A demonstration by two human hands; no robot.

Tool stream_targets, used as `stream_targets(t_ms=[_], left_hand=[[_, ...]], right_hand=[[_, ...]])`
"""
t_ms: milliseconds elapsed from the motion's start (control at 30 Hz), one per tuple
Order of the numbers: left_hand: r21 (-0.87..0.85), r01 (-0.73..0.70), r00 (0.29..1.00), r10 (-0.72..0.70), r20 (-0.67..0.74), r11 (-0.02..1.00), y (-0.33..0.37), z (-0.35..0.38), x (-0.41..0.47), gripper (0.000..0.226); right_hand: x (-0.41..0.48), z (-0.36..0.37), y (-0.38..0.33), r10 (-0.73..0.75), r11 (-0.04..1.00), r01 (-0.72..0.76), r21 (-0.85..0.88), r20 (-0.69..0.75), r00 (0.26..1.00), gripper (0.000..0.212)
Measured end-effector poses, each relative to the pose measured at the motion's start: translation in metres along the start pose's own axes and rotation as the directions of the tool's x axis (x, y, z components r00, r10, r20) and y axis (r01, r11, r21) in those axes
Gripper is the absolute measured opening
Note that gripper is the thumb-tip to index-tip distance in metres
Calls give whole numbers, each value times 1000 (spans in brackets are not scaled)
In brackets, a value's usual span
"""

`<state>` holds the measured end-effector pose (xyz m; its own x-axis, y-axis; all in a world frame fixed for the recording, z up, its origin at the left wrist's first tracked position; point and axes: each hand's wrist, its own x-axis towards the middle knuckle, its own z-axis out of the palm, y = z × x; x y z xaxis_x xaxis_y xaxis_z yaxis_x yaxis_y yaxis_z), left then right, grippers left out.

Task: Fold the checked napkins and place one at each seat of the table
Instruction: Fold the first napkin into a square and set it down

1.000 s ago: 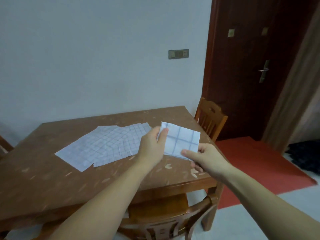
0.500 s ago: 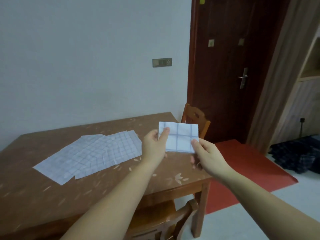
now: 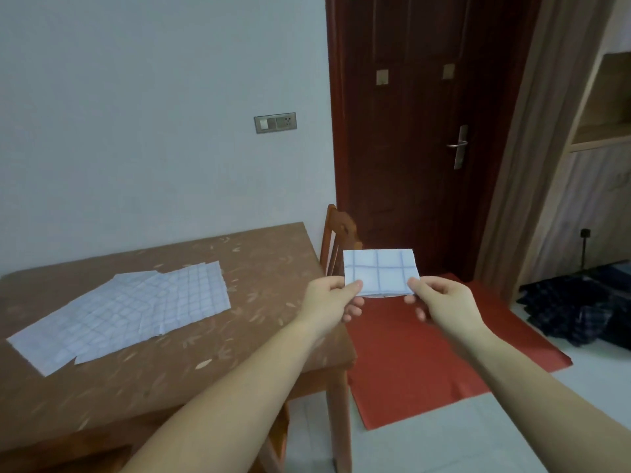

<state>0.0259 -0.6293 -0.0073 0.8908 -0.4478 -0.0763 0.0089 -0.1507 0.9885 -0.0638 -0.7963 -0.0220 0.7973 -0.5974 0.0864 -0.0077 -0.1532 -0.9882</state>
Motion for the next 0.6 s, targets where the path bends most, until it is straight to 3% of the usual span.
stream_targets(t_ms=[300,600], left_hand=[[21,103,994,-104,22,994,-13,39,100,17],[47,147,987,-143,-74,988,-48,51,269,17]], right_hand=[[112,-28,26,148,989,-148,-12,147,978,12],[289,-3,64,197,950,-112,-293,281,939,14]])
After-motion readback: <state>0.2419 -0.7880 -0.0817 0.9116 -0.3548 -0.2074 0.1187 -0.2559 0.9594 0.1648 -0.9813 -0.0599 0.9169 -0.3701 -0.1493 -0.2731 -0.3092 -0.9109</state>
